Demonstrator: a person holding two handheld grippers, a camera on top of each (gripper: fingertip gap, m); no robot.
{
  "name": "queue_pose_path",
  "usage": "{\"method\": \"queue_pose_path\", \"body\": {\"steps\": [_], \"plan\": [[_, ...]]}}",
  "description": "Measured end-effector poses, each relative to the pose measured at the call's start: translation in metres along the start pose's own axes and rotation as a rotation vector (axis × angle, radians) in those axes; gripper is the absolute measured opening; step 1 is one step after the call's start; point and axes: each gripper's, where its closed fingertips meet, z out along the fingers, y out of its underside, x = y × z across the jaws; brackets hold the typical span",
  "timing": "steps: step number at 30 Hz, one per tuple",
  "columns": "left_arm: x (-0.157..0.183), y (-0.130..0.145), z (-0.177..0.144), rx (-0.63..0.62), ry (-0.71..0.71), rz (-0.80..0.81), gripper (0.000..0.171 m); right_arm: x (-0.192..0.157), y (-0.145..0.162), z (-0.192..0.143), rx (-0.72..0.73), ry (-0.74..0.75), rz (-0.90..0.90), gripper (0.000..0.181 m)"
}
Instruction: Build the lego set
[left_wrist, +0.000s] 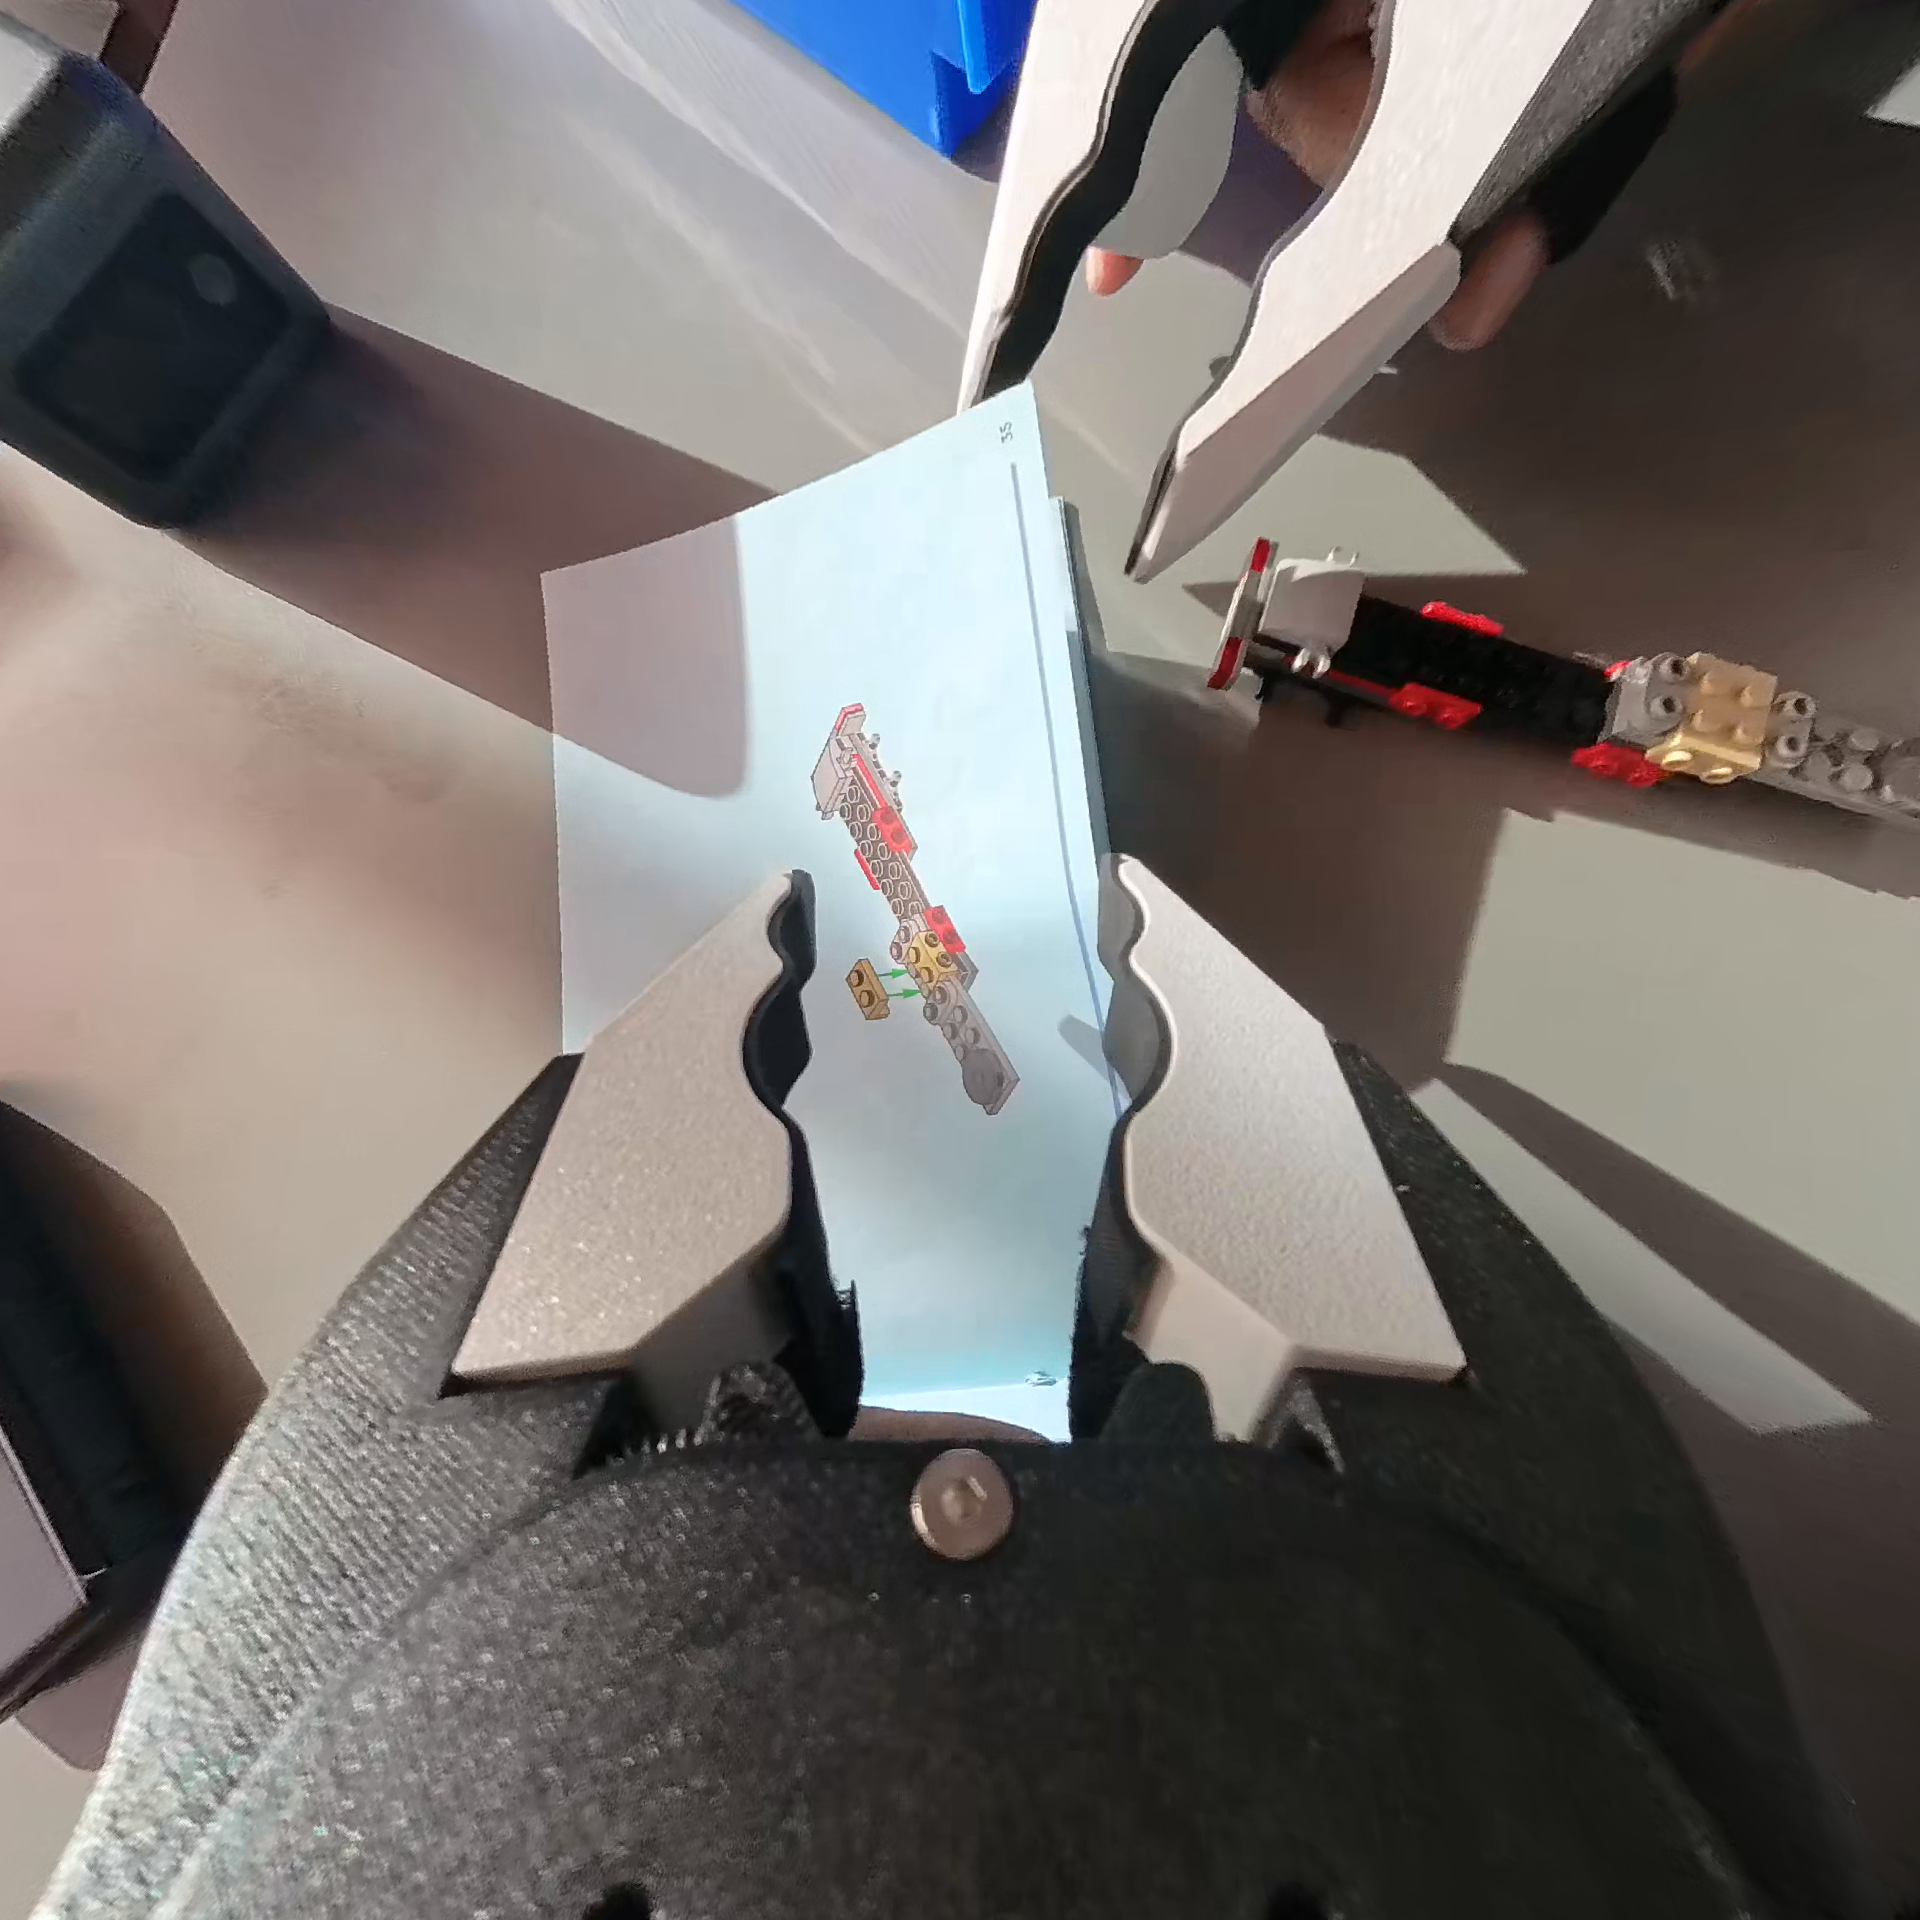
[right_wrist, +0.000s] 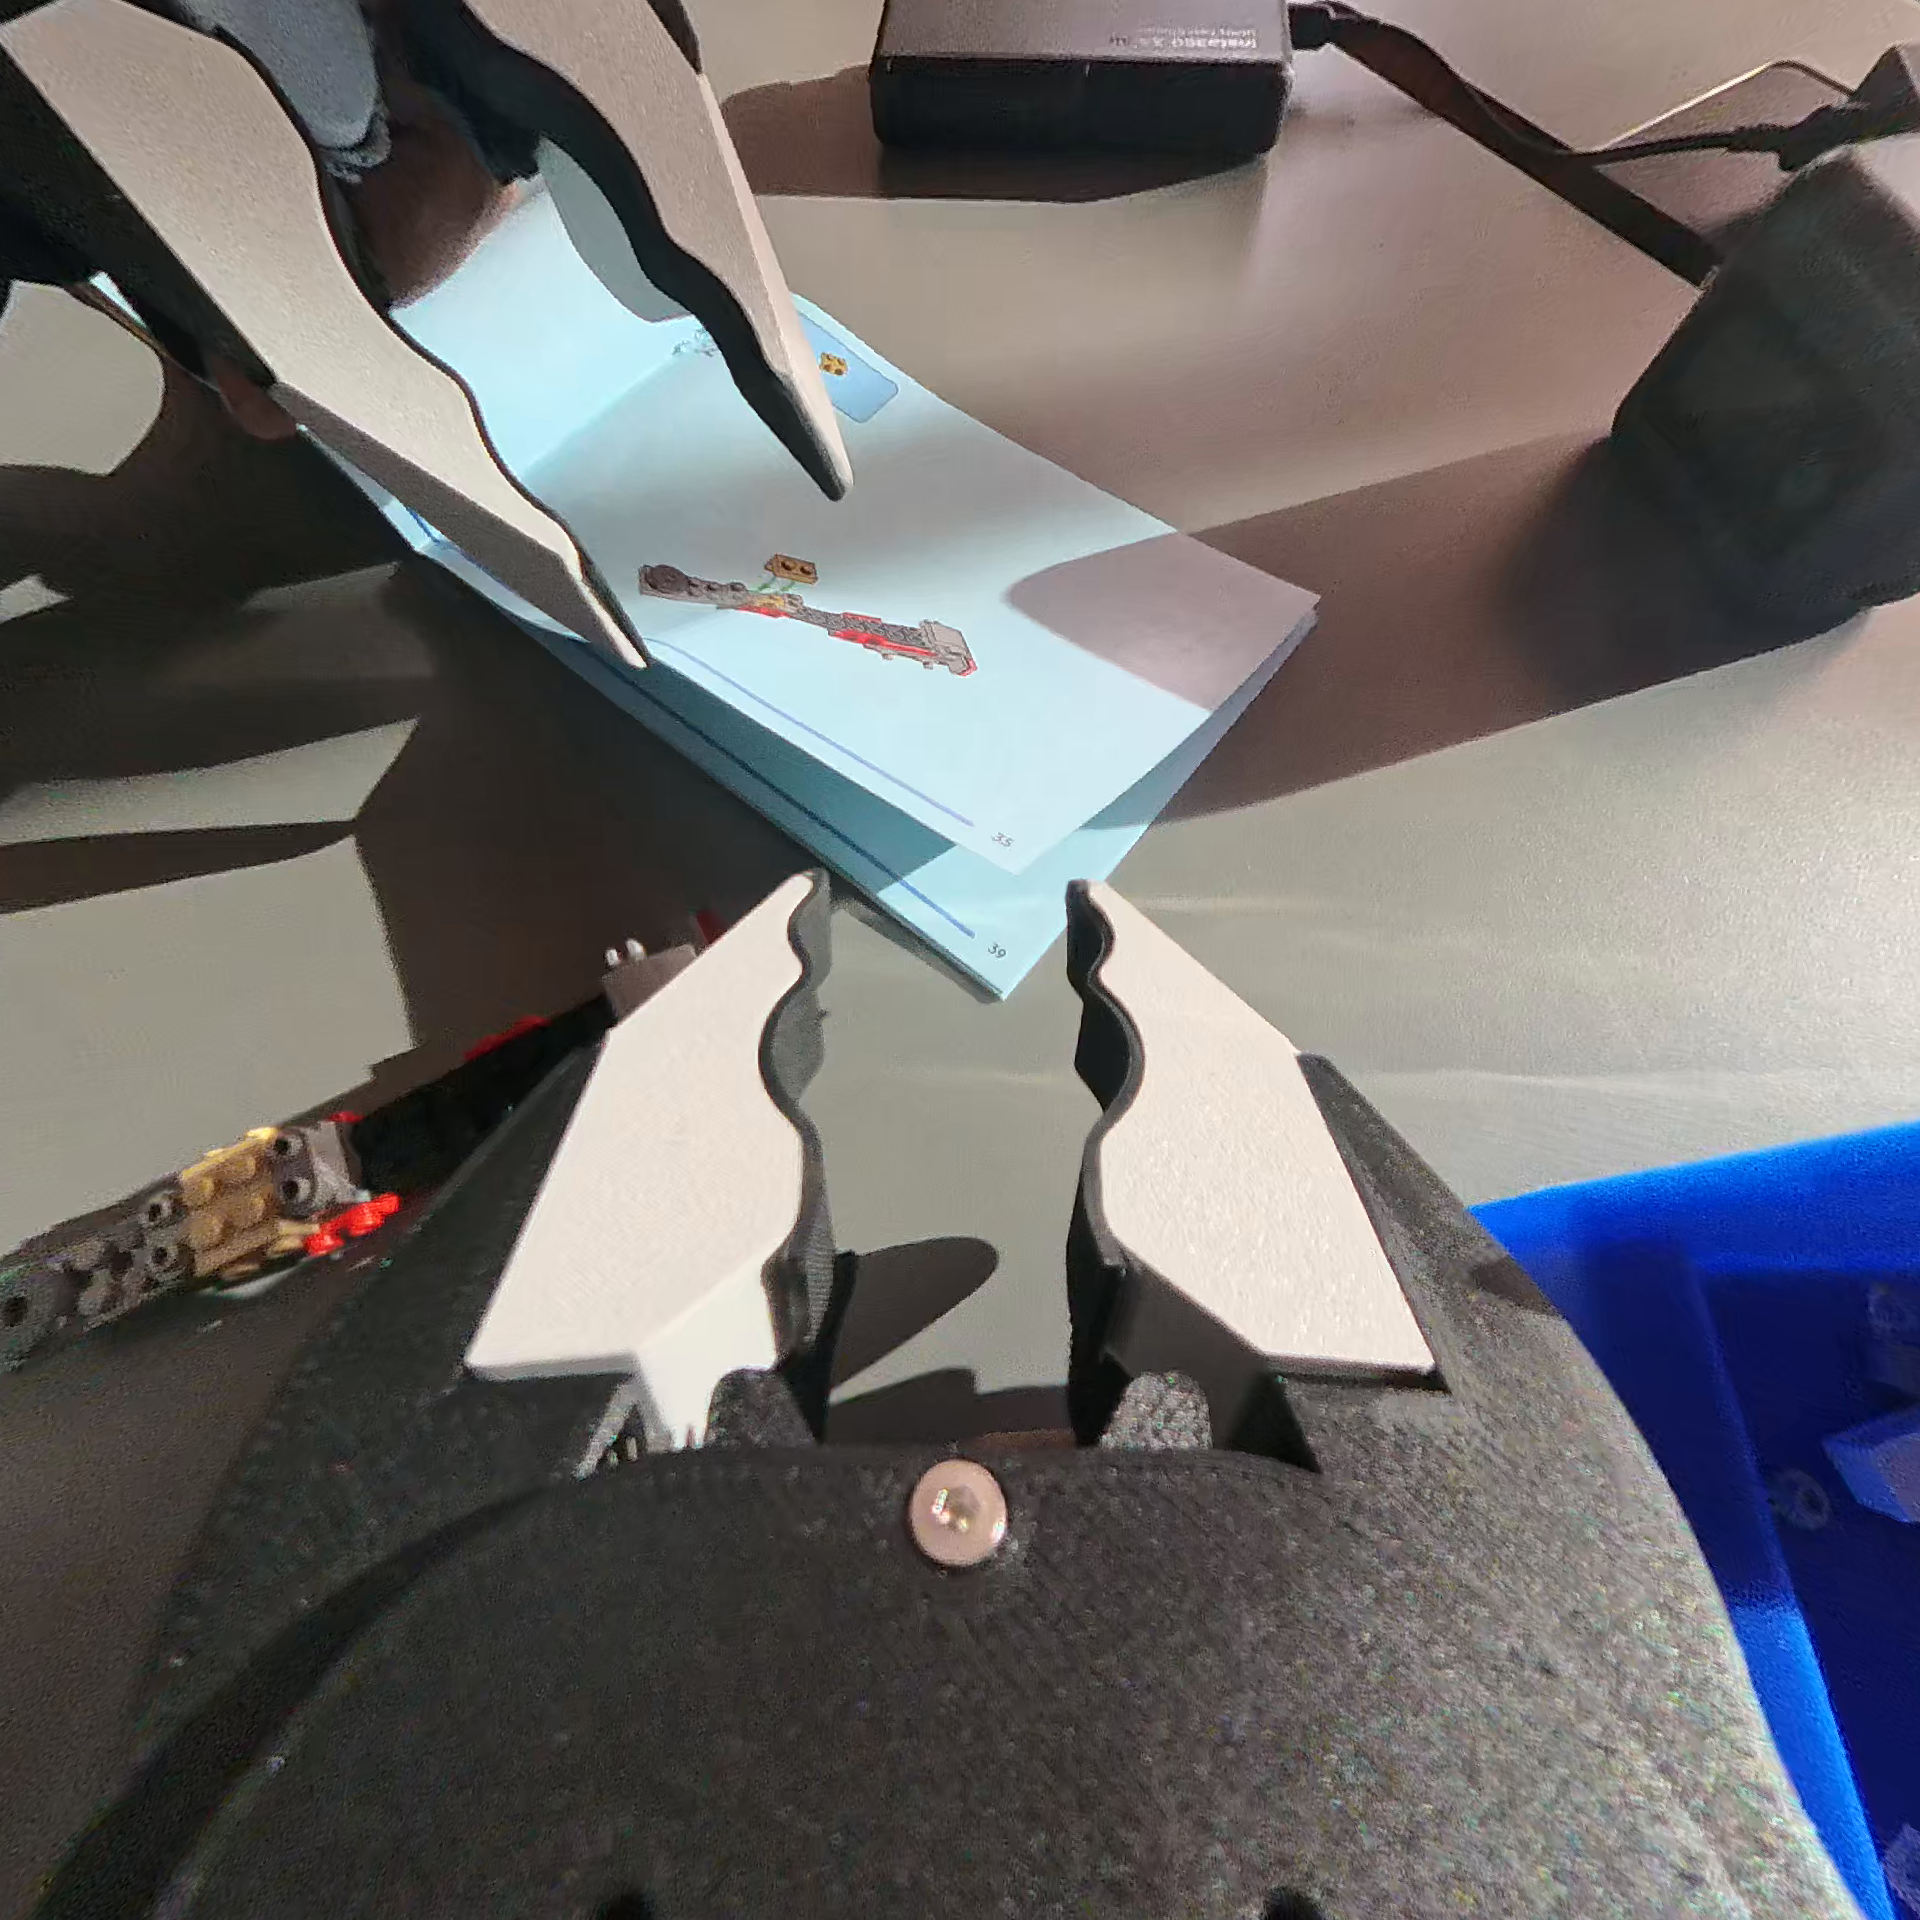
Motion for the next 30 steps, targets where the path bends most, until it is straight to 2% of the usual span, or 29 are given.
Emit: {"method": "queue_pose_path", "body": {"steps": [24,30], "plan": [[-0.001,0.0,-0.008,0.017,0.007,-0.025,0.054,0.005,-0.017,0.017,0.022,0.046,-0.046,0.039],[-0.002,-0.036,-0.015,0.181,0.028,-0.138,0.054,0.006,-0.03,0.018,0.088,0.054,-0.042,0.039]]}}
